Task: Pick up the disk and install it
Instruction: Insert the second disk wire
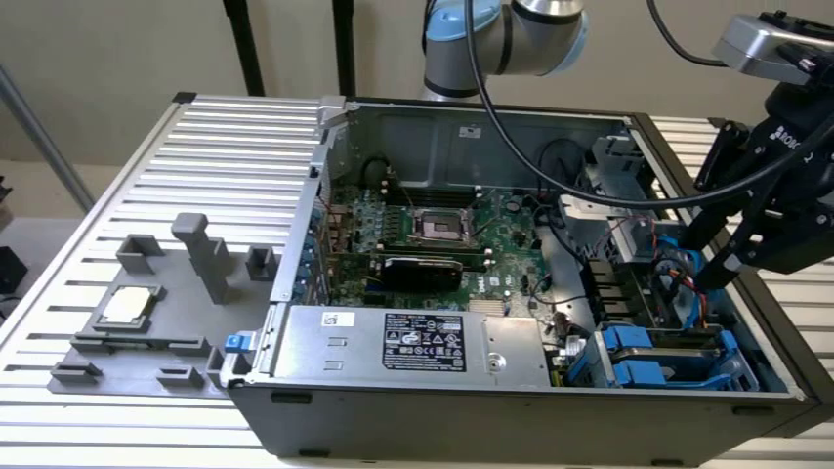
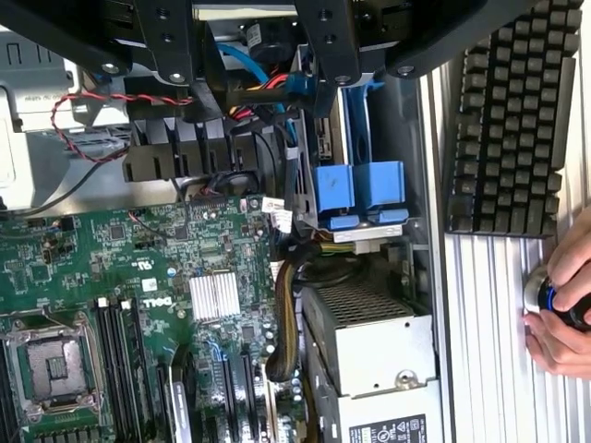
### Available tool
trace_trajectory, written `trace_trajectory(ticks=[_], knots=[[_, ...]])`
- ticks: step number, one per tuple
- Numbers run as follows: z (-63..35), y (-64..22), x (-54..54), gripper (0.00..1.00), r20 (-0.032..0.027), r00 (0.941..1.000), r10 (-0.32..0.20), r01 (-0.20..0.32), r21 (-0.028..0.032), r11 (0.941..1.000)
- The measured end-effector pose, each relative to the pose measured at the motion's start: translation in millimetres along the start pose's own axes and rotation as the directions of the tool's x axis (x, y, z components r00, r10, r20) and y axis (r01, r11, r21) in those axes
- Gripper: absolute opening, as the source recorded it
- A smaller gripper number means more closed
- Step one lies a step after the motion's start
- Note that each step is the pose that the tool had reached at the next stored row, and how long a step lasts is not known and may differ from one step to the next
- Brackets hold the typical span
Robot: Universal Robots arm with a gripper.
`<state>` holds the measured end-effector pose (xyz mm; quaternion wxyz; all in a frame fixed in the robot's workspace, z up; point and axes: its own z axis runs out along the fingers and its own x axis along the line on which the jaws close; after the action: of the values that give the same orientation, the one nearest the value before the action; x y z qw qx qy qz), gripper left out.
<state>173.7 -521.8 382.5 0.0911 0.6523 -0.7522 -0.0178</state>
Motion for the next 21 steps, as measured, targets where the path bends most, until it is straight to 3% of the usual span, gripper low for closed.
trace_trajectory(ticks=[7,10,11,12,16,17,21], knots=[[5.5,-0.8,-0.6,0.50,-0.0185,0.9998,0.003,-0.003,-0.0013,1.0000],[7.0,-1.0,-0.8,0.42,-0.0282,0.9996,0.004,-0.004,-0.0029,1.0000],[7.2,-1.1,-0.8,0.42,-0.0311,0.9995,0.004,-0.004,-0.0039,1.0000],[7.4,-1.1,-0.8,0.35,-0.0339,0.9994,0.004,-0.004,-0.0052,1.0000],[7.7,-1.1,-0.8,0.33,-0.0447,0.9990,0.005,-0.005,-0.0114,0.9999],[7.7,-1.1,-0.8,0.25,-0.0476,0.9989,0.005,-0.006,-0.0129,0.9999],[7.6,-1.1,-0.9,0.25,-0.0571,0.9984,0.006,-0.007,-0.0185,0.9998]])
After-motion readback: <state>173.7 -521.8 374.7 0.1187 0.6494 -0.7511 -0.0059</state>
